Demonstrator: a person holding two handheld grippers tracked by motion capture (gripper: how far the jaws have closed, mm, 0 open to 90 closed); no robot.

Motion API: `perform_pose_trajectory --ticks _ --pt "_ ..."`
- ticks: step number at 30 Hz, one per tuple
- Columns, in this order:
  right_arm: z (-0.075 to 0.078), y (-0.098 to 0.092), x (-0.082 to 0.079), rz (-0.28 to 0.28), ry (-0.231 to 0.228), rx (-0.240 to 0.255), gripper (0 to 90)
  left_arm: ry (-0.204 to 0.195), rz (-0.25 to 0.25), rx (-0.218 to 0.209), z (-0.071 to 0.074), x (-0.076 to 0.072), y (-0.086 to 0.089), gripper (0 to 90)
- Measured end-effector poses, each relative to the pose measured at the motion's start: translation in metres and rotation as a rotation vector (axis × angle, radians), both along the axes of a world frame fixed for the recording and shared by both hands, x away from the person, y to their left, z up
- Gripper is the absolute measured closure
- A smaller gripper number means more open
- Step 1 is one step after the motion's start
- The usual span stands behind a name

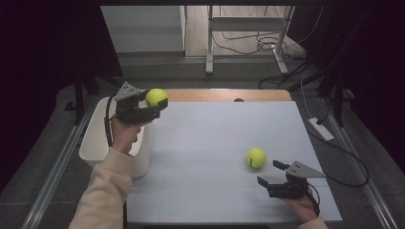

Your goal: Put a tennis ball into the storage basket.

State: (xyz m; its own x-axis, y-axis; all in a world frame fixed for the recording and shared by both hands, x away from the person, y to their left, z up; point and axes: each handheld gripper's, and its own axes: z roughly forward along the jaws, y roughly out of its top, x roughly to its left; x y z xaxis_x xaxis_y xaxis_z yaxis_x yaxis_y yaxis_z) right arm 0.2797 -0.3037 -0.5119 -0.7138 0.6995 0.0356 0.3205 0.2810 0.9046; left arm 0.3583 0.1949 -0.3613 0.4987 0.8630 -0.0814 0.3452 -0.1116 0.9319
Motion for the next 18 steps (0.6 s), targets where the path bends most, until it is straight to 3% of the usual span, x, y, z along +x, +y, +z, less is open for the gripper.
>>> perform_pose_trajectory --ticks 18 --pt "0.000 0.000 0.000 -0.001 -0.003 -0.001 9.5 0.015 0.069 0.014 -0.002 0.005 0.022 27.5"
